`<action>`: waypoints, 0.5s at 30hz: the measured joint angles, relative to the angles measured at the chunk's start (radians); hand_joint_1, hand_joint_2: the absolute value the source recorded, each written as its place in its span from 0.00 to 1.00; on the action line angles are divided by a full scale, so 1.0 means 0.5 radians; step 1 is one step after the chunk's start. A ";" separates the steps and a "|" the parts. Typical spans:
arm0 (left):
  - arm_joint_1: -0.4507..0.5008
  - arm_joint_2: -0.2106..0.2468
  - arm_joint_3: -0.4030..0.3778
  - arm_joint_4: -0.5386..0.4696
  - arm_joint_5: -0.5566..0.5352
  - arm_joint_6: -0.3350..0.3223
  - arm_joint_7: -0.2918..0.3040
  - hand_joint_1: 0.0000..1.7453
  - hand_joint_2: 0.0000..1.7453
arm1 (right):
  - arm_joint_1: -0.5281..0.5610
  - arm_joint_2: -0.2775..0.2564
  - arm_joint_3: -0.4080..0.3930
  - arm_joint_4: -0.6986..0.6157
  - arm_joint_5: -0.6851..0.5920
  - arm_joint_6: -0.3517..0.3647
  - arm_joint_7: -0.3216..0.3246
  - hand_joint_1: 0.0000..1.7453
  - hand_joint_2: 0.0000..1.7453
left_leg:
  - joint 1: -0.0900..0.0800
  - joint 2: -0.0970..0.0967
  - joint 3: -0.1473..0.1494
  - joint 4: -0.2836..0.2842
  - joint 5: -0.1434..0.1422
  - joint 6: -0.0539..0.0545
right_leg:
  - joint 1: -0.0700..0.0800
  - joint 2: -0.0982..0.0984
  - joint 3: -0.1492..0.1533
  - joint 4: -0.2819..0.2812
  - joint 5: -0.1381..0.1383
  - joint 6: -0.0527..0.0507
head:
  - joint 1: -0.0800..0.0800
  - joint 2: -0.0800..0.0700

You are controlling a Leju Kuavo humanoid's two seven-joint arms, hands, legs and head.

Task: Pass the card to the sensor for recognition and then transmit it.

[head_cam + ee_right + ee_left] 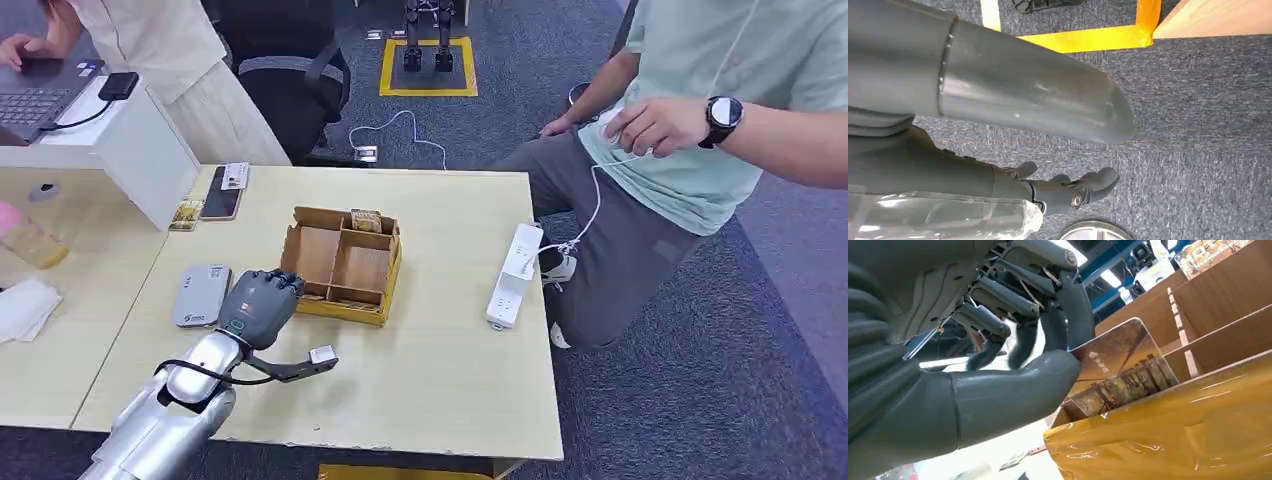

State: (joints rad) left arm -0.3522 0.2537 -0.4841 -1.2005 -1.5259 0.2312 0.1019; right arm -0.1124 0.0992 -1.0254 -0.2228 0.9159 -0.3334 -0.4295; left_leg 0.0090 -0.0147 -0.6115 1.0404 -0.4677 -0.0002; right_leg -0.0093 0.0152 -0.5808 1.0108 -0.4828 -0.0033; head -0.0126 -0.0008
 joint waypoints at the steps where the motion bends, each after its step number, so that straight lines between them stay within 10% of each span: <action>1: 0.000 0.000 0.000 0.001 0.001 0.000 -0.001 1.00 1.00 | 0.000 0.000 0.000 0.000 0.000 0.000 0.000 0.00 0.00 | 0.000 0.000 0.000 0.000 0.000 0.000 | 0.000 0.000 0.000 0.000 0.000 0.000 | -0.001 -0.001; 15: -0.005 0.001 0.014 0.002 0.094 0.001 -0.027 1.00 1.00 | 0.000 0.000 0.000 0.000 0.000 -0.010 0.000 0.00 0.00 | 0.000 0.000 0.000 0.000 0.000 0.000 | 0.000 0.000 0.000 0.000 0.000 0.000 | 0.000 -0.001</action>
State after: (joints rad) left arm -0.3547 0.2541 -0.4772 -1.1997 -1.4790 0.2316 0.0885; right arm -0.1126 0.0992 -1.0254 -0.2228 0.9159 -0.3384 -0.4295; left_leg 0.0090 -0.0147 -0.6115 1.0404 -0.4677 -0.0002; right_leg -0.0093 0.0152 -0.5808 1.0109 -0.4828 -0.0032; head -0.0126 -0.0011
